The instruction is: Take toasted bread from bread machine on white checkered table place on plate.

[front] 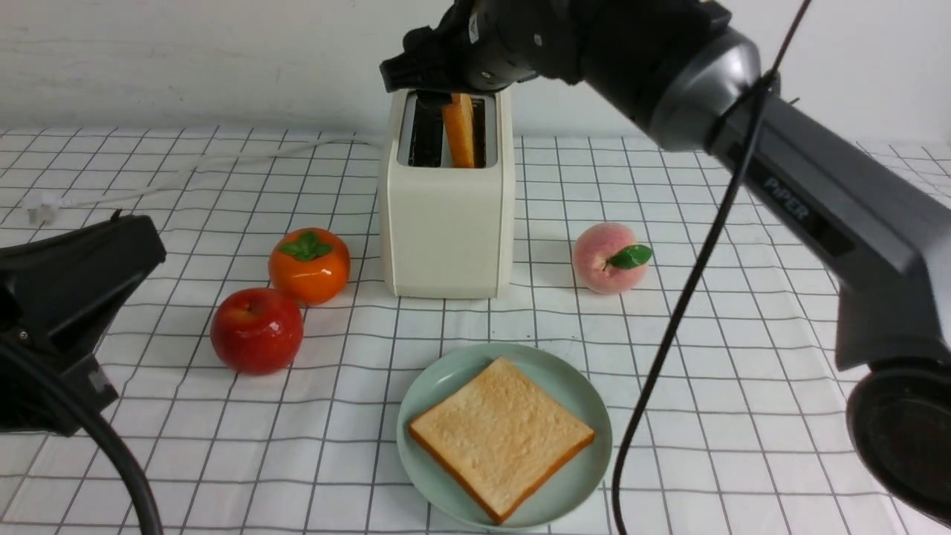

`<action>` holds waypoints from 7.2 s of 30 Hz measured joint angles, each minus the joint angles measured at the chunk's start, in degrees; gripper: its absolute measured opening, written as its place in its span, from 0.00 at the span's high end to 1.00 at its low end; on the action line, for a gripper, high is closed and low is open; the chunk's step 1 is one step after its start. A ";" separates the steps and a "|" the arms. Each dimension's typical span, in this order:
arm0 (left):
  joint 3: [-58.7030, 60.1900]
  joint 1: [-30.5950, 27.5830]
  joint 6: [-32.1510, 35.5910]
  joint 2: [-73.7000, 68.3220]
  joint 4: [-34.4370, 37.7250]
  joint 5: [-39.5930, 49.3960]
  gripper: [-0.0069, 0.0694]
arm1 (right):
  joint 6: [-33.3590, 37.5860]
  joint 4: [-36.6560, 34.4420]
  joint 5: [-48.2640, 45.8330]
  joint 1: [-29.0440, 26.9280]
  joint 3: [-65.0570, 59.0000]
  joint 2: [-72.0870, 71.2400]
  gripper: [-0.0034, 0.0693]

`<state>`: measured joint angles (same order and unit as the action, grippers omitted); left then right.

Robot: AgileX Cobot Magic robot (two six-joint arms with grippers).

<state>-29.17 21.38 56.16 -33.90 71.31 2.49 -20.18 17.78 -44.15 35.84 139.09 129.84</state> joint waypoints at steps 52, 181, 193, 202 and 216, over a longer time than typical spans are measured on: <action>0.00 0.00 0.00 0.00 -0.21 6.74 0.93 | 13.46 -19.77 -23.99 -13.93 -53.83 -56.19 0.79; 20.01 0.00 -0.24 26.40 -0.17 4.13 0.89 | 25.85 -30.28 20.81 -36.94 -139.91 -130.41 0.93; 20.01 0.00 -0.24 26.40 -0.17 4.13 0.88 | 25.82 -30.44 20.81 -36.94 -139.91 -130.41 0.92; 20.01 0.00 -0.24 26.40 -0.17 4.07 0.87 | 25.82 -30.44 20.81 -36.94 -139.91 -130.41 0.90; 21.08 -9.21 -29.21 26.40 -33.62 -2.08 0.93 | 25.78 -30.46 20.81 -36.94 -139.91 -130.41 0.88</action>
<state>-8.09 12.17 26.95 -7.49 37.69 0.41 5.60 -12.68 -23.35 -1.10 -0.82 -0.57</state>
